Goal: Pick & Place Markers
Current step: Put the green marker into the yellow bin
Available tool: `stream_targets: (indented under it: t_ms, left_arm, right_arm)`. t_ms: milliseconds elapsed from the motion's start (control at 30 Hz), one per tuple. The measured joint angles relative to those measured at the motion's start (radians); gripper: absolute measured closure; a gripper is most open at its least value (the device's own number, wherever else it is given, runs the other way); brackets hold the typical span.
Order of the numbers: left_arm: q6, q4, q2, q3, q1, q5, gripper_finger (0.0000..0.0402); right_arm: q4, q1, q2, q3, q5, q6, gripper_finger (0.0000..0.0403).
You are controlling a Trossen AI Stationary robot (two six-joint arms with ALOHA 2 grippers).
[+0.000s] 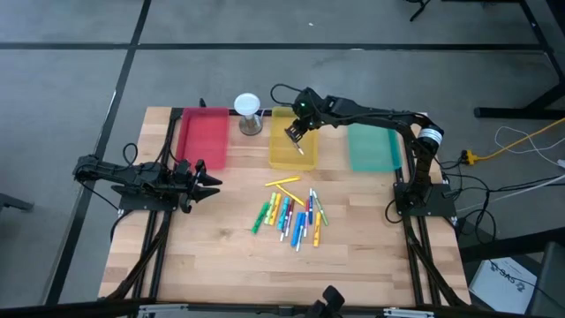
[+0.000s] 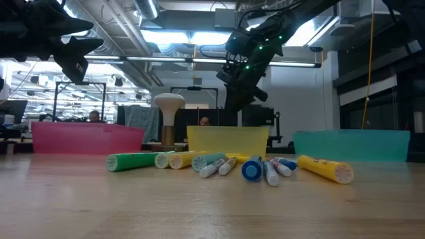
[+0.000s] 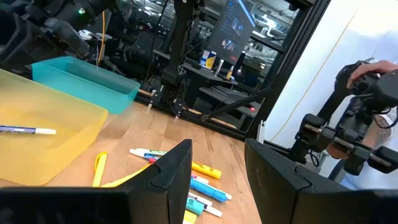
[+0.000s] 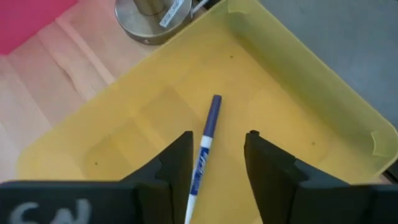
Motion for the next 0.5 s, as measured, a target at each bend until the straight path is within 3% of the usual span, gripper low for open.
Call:
stream_targets:
  t_ms: [233,500]
  left_arm:
    - [0.000,0.000,0.000,0.000,0.000,0.000,0.0258]
    - [0.000,0.000,0.000,0.000,0.000,0.000,0.0258]
  right_arm:
    - [-0.025,0.052,-0.063,-0.001,0.003,-0.003,0.0247]
    - [-0.080,0.206,-0.099,-0.001,0.002,0.011,0.0247]
